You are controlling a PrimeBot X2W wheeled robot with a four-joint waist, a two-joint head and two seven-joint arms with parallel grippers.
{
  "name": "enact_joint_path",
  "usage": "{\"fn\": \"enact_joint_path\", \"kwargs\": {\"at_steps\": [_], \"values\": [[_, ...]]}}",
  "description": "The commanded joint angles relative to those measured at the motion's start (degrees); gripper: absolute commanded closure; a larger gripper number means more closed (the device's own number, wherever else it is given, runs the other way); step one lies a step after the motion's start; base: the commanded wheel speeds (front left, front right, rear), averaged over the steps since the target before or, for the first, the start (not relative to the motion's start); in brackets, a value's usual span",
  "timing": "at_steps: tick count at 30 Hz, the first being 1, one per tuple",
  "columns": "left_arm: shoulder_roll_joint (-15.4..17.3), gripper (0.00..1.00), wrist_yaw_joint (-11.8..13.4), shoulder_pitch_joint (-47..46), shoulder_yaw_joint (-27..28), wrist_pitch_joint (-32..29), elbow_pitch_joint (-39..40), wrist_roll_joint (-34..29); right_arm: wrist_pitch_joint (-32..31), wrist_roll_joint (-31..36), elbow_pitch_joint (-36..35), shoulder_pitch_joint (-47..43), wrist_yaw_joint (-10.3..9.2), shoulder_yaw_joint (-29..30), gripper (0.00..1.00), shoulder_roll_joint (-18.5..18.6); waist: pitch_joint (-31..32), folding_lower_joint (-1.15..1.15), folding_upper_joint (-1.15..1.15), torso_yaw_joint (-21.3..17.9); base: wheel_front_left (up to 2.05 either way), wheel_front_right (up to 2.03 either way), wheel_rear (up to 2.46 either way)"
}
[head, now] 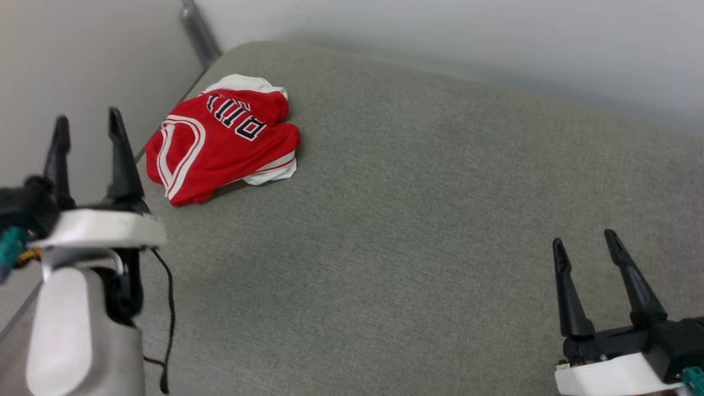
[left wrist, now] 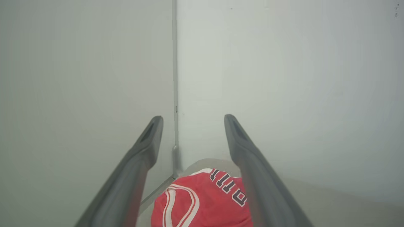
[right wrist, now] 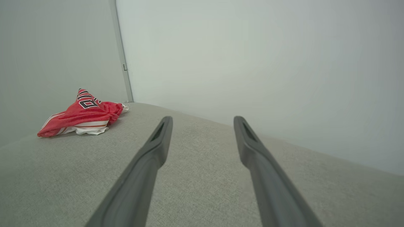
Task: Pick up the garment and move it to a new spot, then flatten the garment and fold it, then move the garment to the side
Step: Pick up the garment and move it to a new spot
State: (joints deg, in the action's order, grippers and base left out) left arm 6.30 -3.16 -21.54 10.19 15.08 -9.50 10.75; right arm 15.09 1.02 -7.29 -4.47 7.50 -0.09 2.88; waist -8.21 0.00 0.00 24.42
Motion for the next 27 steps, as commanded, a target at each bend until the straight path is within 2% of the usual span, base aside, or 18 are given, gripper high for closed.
{"fn": "enact_joint_path", "kwargs": {"at_steps": [1, 4, 10, 14, 18, 20, 27], "values": [[1.2, 0.00, -0.5, -2.5, 0.8, 0.1, -0.7, -0.1, 0.1, 0.7, -0.5, 1.1, -0.02, 0.3, 0.00, 0.0, -2.9, 0.00, 0.00, -1.8, 0.00, 0.00, 0.00], [2.7, 0.00, -1.7, -8.8, 2.0, 0.1, -2.9, 0.7, 0.1, 1.9, -1.9, 3.0, -0.02, 1.3, 0.00, 0.0, -6.2, 0.00, 0.00, -3.5, 0.00, 0.00, 0.00], [8.2, 0.00, -3.1, -20.4, 3.5, 0.0, -8.0, 3.0, 0.1, 4.5, -5.3, 6.4, -0.02, 2.7, 0.00, 0.0, -13.8, 0.00, 0.00, -6.6, 0.00, 0.00, 0.00], [12.3, 0.00, -3.8, -26.5, 2.3, -3.4, -11.7, 4.5, 0.1, 6.0, -7.2, 8.1, -0.02, 2.9, 0.00, 0.0, -17.9, 0.00, 0.00, -8.1, 0.00, 0.00, 0.00], [17.0, 0.00, -4.1, -30.8, 0.4, -9.5, -15.2, 5.6, 0.1, 7.0, -8.6, 9.5, -0.02, 2.2, 0.00, 0.1, -20.9, 0.00, 0.00, -9.9, 0.00, 0.00, 0.00], [18.6, 0.00, -4.2, -32.0, -0.9, -14.8, -17.7, 7.4, 0.1, 7.3, -9.3, 9.9, -0.02, 2.1, 0.00, 0.1, -21.9, 0.00, 0.00, -10.7, 0.00, 0.00, 0.00], [26.8, 0.00, -4.2, -32.7, -8.9, -35.6, -20.8, 19.9, 0.1, 7.4, -11.3, 10.8, -0.02, 2.1, 0.00, 0.6, -24.8, 0.00, 0.00, -12.7, 0.00, 0.00, 0.00]]}}
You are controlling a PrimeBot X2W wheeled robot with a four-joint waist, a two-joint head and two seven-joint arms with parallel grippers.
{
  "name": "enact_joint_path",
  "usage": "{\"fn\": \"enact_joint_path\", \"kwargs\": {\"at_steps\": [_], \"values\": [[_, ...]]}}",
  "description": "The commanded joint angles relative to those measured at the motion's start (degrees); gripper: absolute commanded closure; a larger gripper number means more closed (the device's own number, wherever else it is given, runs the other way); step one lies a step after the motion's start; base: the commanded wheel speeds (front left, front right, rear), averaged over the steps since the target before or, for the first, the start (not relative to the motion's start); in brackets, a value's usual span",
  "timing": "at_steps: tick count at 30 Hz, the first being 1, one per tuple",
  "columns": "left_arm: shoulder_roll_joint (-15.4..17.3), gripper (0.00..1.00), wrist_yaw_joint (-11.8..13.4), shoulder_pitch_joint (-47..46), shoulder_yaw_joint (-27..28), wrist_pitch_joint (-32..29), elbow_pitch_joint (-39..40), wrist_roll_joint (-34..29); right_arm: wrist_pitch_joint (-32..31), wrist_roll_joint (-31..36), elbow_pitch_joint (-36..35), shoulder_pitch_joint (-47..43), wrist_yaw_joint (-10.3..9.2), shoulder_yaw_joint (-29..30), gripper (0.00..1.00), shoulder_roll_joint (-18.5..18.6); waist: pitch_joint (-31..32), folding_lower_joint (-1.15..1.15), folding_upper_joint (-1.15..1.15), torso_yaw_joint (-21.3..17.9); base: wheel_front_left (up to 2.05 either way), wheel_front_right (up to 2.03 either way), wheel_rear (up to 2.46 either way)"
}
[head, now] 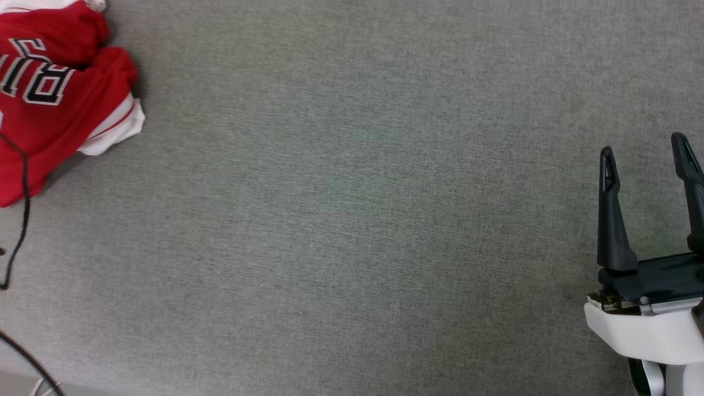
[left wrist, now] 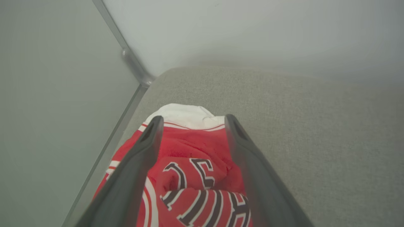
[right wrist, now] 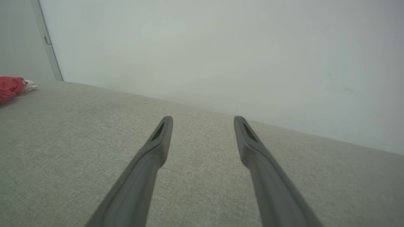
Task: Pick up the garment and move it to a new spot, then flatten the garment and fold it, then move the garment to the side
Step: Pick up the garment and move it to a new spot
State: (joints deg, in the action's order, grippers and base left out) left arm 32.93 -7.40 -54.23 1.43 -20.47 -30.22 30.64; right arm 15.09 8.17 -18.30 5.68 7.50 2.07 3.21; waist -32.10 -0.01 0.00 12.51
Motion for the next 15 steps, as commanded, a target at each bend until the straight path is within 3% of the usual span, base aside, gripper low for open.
{"fn": "enact_joint_path", "kwargs": {"at_steps": [1, 9, 15], "values": [[1.3, 0.00, 0.0, 0.4, -1.0, -2.9, -0.4, 2.1, 0.1, 0.3, -0.4, 0.9, -0.02, -0.1, 0.00, 0.3, -1.3, 0.01, 0.00, -1.0, 0.00, 0.00, 0.00], [7.7, 0.00, 0.0, 3.8, -7.6, -22.1, -1.5, 16.1, 0.1, 0.4, -0.6, 2.2, -0.02, -0.7, 0.00, 0.7, -4.5, 0.01, 0.00, -2.8, 0.00, 0.00, 0.00], [7.8, 0.00, 0.0, 5.9, -12.6, -27.7, -3.2, 19.8, 0.1, 0.6, -0.3, 3.0, -0.02, -1.5, 0.00, 0.7, -5.8, 0.01, 0.00, -3.8, 0.00, 0.00, 0.00]]}}
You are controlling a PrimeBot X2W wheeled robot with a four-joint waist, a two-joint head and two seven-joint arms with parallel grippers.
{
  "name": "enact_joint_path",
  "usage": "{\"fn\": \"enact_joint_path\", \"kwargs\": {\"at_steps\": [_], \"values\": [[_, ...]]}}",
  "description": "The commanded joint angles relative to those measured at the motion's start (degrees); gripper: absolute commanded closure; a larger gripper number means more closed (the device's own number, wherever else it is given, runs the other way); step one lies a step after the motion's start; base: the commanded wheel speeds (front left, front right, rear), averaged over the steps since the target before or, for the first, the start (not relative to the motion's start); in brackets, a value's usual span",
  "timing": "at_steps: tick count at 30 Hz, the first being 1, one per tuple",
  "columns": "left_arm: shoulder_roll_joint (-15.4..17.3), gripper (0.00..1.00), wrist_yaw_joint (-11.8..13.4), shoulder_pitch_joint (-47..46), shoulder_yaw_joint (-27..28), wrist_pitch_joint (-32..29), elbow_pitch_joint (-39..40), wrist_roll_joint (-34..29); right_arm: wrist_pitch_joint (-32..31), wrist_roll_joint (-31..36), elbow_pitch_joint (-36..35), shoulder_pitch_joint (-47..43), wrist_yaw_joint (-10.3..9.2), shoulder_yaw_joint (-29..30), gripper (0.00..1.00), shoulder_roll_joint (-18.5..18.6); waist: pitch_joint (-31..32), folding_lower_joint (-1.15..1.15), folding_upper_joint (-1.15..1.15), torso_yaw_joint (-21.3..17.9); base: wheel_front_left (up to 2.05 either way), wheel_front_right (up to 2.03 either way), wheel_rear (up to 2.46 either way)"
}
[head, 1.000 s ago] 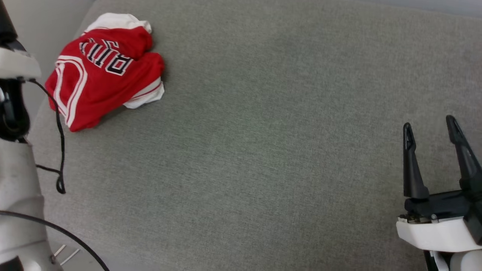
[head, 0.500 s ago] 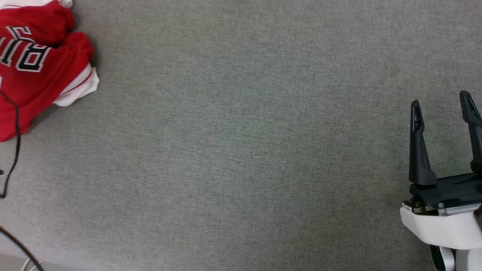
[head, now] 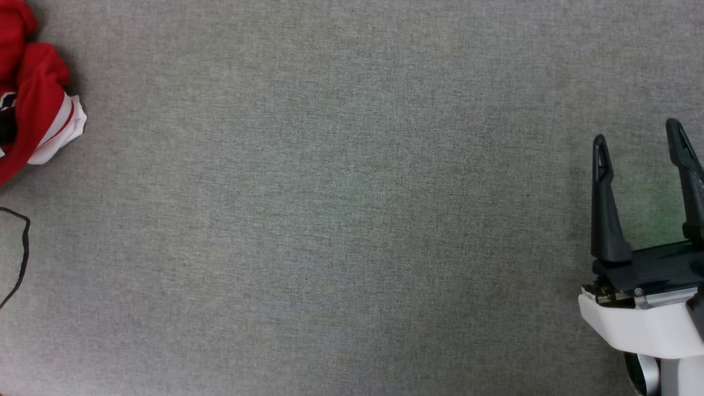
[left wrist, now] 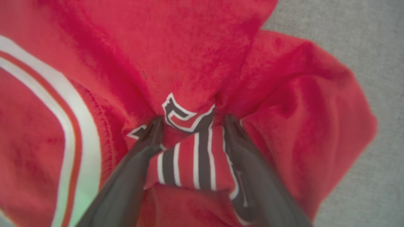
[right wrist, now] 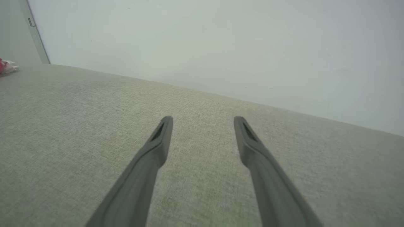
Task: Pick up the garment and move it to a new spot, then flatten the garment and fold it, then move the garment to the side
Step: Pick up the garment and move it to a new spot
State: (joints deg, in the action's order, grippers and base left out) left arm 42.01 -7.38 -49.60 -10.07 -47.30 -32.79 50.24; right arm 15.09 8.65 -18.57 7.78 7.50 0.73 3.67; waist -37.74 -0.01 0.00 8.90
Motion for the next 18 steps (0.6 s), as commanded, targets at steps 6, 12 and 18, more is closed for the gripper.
{"fn": "enact_joint_path", "kwargs": {"at_steps": [6, 12, 18], "values": [[-2.2, 1.00, -0.1, 1.4, -5.3, -0.9, -1.6, 3.2, 0.1, -0.2, 0.9, 1.0, -0.02, -0.7, 0.00, 0.0, 0.5, 0.01, 0.00, -0.3, 0.00, 0.00, 0.00], [1.8, 1.00, -0.1, -2.1, -6.8, 3.2, 0.5, 3.8, 0.1, -0.7, 2.1, 0.4, -0.02, -1.4, 0.00, -0.2, 4.5, 0.01, 0.00, 0.0, 0.00, 0.00, 0.00], [5.1, 1.00, 0.0, -7.0, -12.1, 6.1, 8.9, 2.4, 0.1, -2.0, 3.6, -1.0, -0.02, -2.1, 0.00, -0.7, 12.0, 0.01, 0.00, 0.3, 0.00, 0.00, 0.00]]}}
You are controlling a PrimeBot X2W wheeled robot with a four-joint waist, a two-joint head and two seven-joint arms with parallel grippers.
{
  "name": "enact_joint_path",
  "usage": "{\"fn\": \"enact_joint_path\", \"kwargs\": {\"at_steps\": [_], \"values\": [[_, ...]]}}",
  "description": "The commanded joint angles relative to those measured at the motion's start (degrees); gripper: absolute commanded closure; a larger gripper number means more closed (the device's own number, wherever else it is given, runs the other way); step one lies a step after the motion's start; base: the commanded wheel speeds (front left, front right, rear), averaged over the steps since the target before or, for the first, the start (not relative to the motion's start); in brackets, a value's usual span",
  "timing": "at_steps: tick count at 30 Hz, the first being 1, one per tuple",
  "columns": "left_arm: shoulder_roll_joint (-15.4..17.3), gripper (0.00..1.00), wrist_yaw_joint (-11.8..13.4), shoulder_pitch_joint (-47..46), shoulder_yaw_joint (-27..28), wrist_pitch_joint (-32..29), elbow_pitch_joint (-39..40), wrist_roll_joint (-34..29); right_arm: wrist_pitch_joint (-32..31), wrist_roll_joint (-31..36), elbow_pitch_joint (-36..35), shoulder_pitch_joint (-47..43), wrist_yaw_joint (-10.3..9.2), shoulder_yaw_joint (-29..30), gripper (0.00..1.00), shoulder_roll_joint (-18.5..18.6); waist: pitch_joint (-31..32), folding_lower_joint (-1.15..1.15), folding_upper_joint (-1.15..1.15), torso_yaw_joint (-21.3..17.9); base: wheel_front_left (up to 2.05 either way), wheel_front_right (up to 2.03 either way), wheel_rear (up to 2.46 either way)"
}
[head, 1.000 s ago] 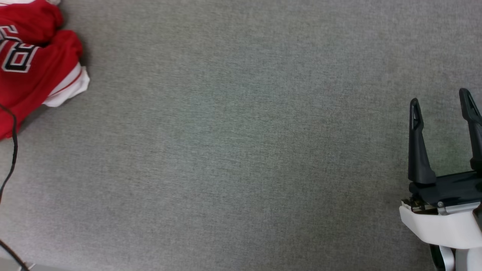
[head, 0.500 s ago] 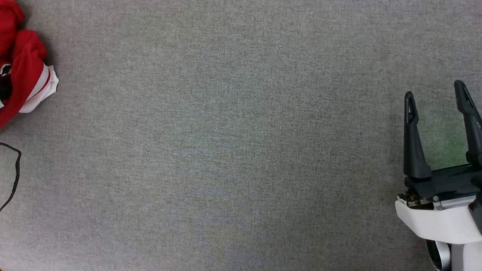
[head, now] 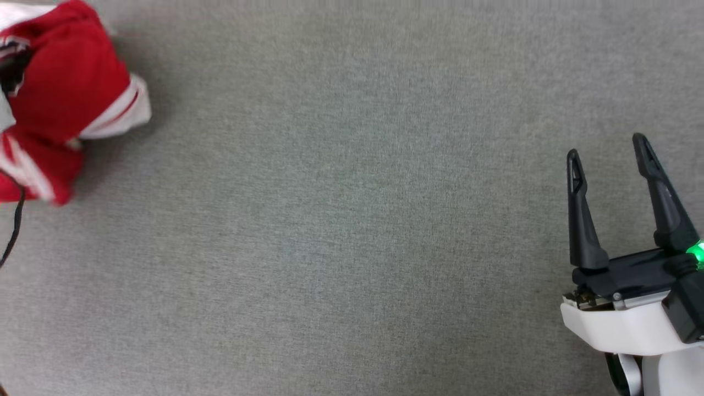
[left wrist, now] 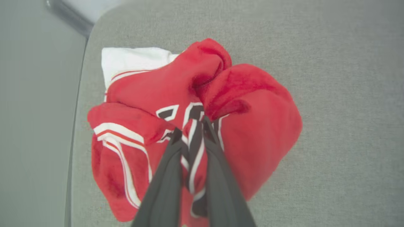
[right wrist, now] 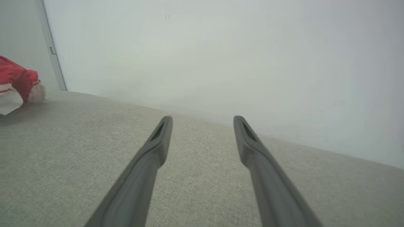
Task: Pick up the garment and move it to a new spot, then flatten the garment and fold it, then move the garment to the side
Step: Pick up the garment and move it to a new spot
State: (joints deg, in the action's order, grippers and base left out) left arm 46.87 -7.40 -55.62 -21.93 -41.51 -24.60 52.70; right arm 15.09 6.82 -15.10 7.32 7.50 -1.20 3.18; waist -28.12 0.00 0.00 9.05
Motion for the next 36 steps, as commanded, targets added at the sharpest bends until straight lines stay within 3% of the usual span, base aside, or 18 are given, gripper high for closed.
{"fn": "enact_joint_path", "kwargs": {"at_steps": [1, 9, 19, 29, 36], "values": [[0.0, 1.00, 0.0, -1.8, -1.1, 0.3, 1.7, -0.2, 0.1, -0.3, 0.3, -0.7, -0.02, -0.2, 0.00, -0.3, 3.3, 0.00, 0.00, 0.1, 0.00, 0.00, 0.00], [-2.8, 1.00, 0.0, -9.7, -7.9, -2.0, 11.3, -2.5, 0.1, -3.8, 1.5, -1.5, -0.02, -1.0, 0.00, -0.4, 8.1, 0.00, 0.00, -2.2, 0.00, 0.00, 0.00], [-7.4, 1.00, 0.0, -17.6, -18.6, -4.1, 18.9, -2.3, 0.1, -6.9, 2.3, -2.8, -0.02, -1.4, 0.00, -0.4, 11.9, 0.00, 0.00, -10.5, 0.00, 0.00, 0.00], [-10.8, 1.00, 0.0, -16.8, -28.8, -3.9, 24.2, 0.0, 0.1, -8.0, 2.6, -4.1, -0.02, -0.6, 0.00, -0.4, 13.3, 0.00, 0.00, -17.8, 0.00, 0.00, 0.00], [-13.9, 1.00, 0.0, -13.0, -37.3, -1.9, 23.2, 2.2, 0.1, -8.6, 2.6, -4.1, -0.02, -0.6, 0.00, -0.4, 11.8, 0.00, 0.00, -19.7, 0.00, 0.00, 0.00]]}}
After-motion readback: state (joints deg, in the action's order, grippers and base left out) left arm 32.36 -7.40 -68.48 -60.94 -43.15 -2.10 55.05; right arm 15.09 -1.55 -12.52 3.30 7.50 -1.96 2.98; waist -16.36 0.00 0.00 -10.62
